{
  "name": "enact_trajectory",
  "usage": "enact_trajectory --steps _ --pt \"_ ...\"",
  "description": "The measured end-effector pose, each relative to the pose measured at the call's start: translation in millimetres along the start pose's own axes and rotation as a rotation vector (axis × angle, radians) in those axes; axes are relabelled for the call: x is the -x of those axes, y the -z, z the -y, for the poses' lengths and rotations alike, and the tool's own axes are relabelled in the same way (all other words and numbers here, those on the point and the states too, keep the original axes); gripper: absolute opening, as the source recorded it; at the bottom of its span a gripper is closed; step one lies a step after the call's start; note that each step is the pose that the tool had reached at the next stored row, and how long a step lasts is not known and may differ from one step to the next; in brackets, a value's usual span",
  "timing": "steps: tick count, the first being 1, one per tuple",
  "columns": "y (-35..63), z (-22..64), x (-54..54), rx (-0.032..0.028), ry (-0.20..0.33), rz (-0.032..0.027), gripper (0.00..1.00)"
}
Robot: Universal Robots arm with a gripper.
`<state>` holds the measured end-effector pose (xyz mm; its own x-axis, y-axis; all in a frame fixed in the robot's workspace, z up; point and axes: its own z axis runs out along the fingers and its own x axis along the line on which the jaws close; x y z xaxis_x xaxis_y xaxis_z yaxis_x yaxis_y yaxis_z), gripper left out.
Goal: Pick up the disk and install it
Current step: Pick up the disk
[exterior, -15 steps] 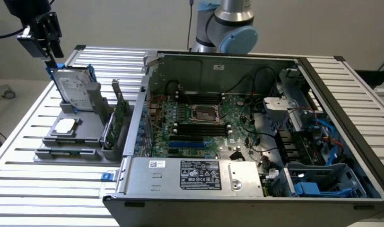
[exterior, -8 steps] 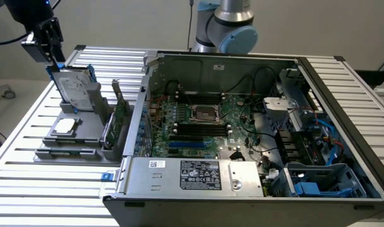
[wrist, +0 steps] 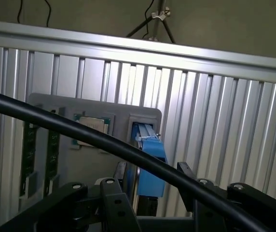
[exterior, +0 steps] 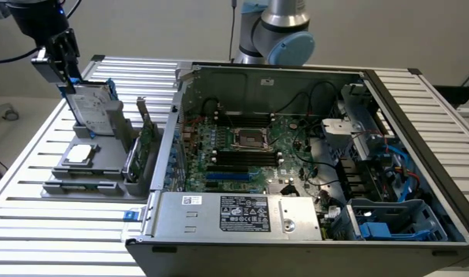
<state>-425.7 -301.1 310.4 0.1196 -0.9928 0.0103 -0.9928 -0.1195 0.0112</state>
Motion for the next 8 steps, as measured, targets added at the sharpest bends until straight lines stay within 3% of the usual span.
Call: enact_trajectory --steps 8 --pt "-14.5 -1.7 0.4 0.0000 0.001 -0.0006 0.54"
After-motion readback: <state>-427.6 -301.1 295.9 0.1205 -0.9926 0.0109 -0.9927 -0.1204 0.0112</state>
